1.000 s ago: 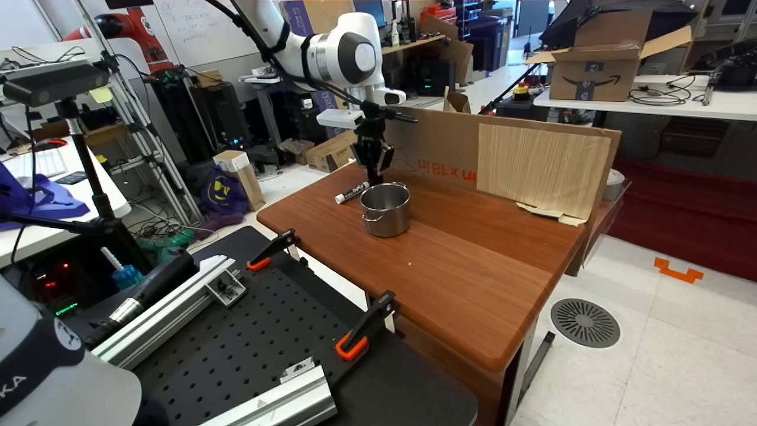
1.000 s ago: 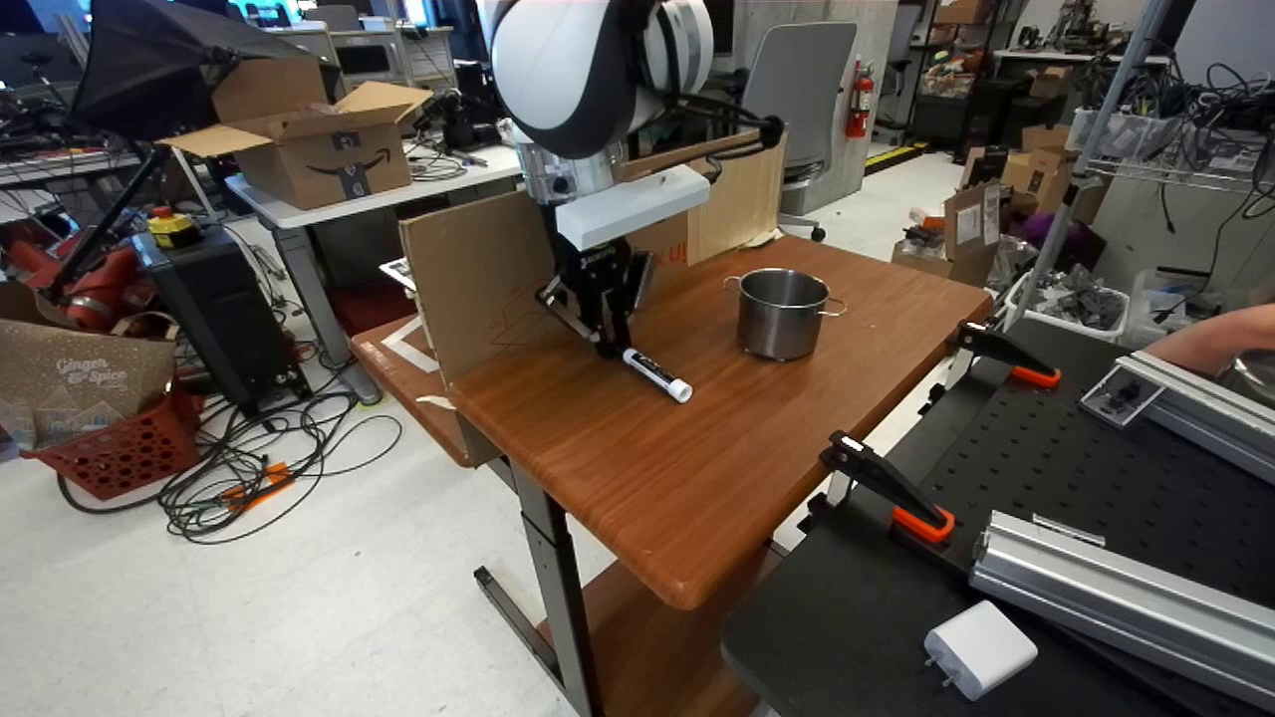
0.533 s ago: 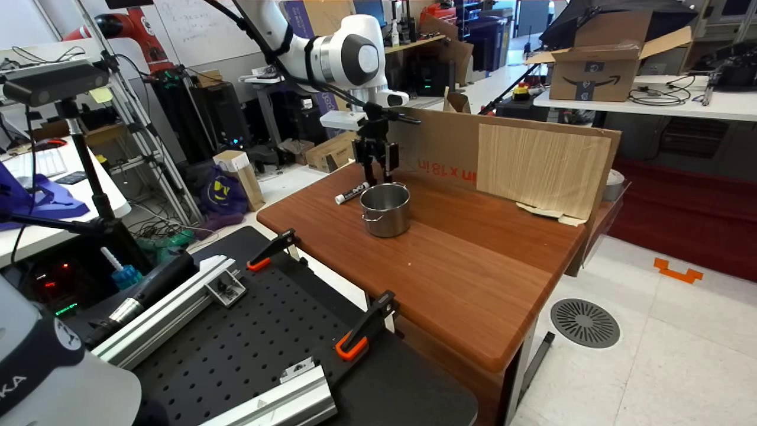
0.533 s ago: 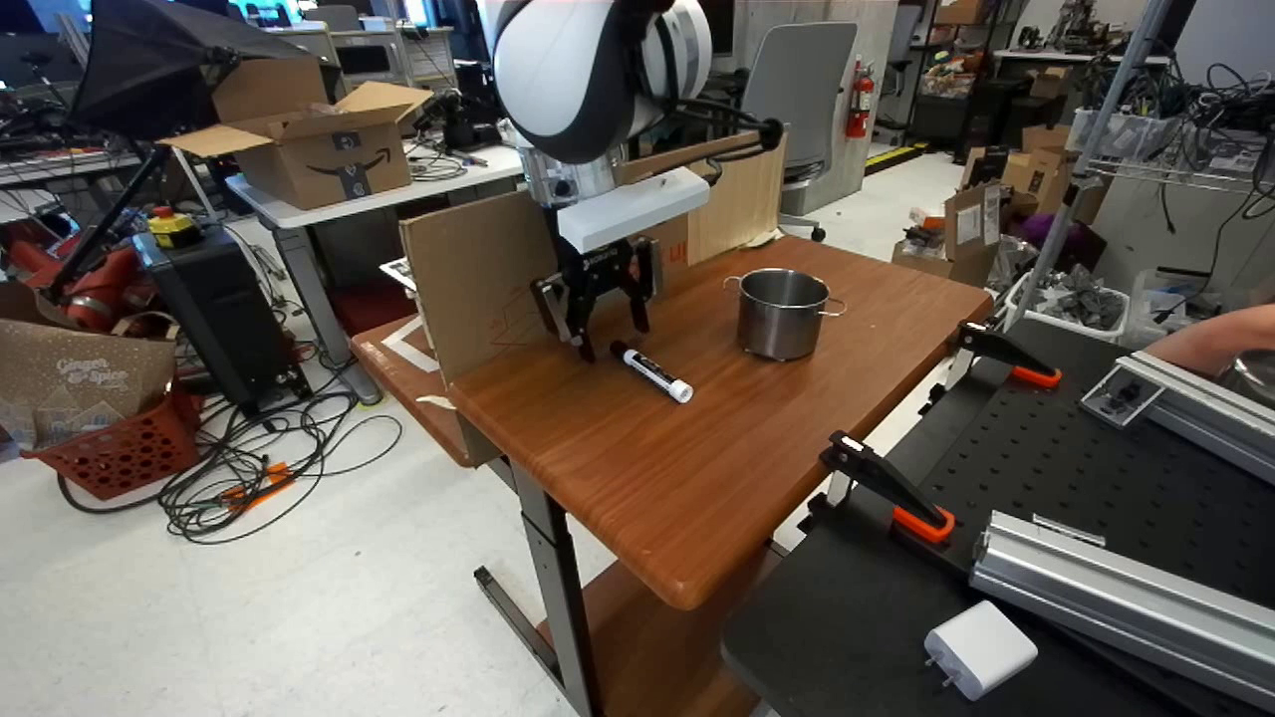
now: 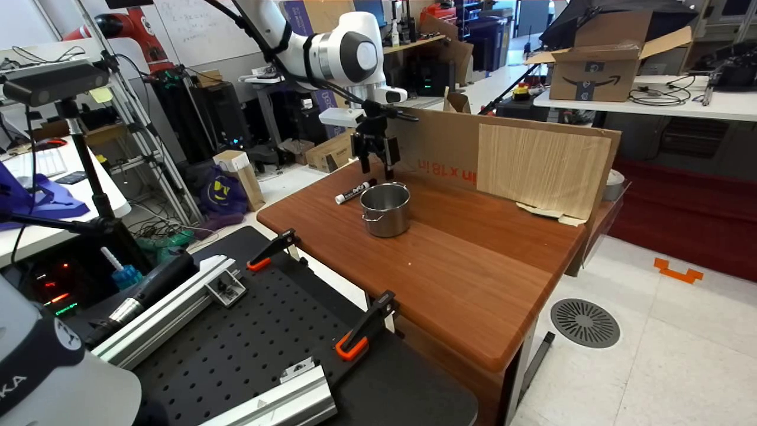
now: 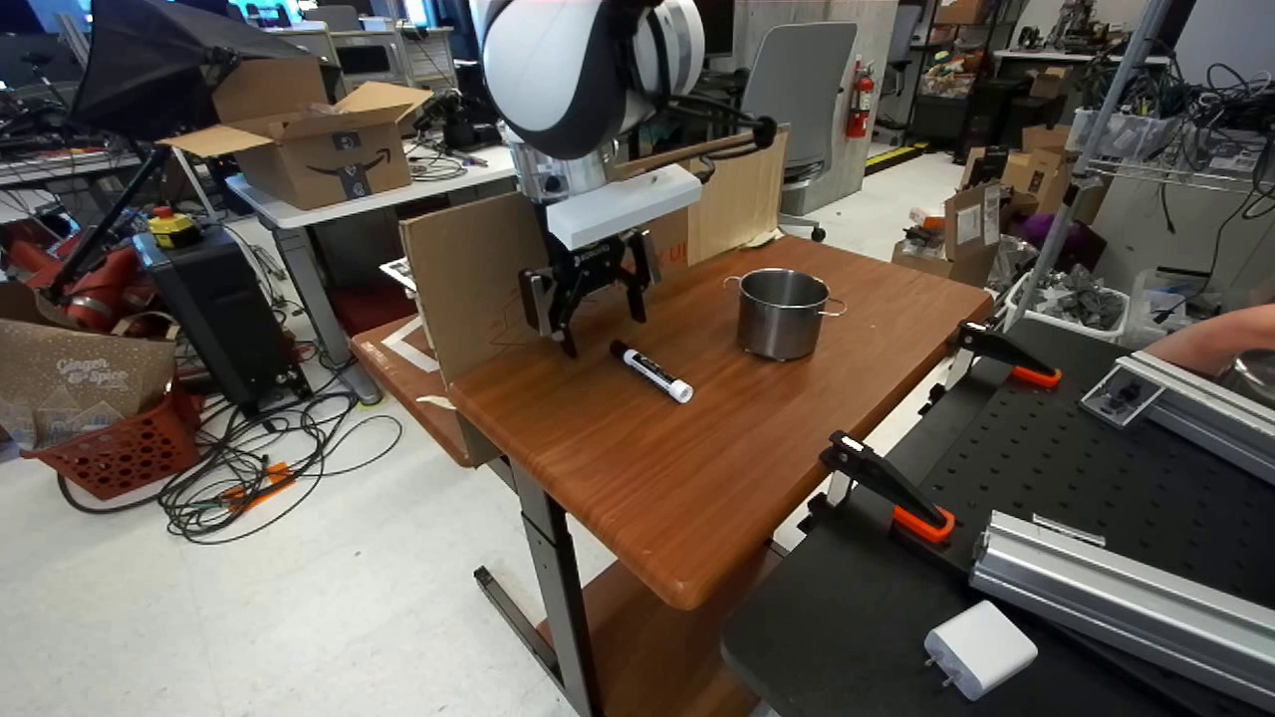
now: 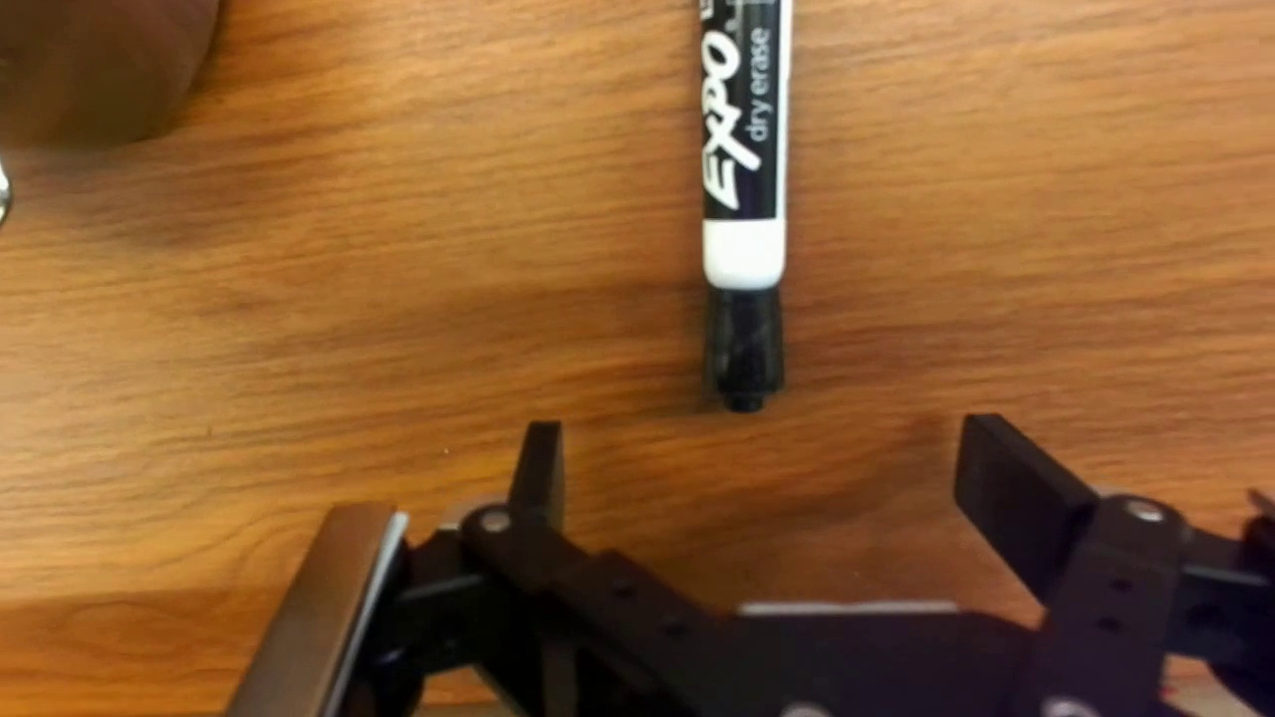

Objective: Place the marker on the desk

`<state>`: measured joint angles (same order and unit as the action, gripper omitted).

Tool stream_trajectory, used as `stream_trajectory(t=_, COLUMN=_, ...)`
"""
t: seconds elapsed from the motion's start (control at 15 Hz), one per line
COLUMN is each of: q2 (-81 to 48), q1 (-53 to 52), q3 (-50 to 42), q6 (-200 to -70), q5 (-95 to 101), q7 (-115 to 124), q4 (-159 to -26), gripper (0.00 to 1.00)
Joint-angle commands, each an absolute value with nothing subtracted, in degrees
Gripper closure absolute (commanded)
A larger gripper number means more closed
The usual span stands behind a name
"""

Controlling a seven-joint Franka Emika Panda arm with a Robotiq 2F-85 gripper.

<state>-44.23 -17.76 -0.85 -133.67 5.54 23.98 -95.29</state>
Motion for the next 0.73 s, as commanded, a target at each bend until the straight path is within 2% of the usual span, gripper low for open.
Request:
stream_trajectory(t=0.0, q2=-40.2, q1=-18.7, q3=-0.9, q6=-133.4, q5=5.8, q7=24.7, q4=-98.2, gripper=0.0)
stream_trajectory(t=0.67, q2=-38.2, q1=-18.5, q3=-0.1, q6=-133.5, q5=5.6, q7=24.5, q4=-99.3, gripper=0.0)
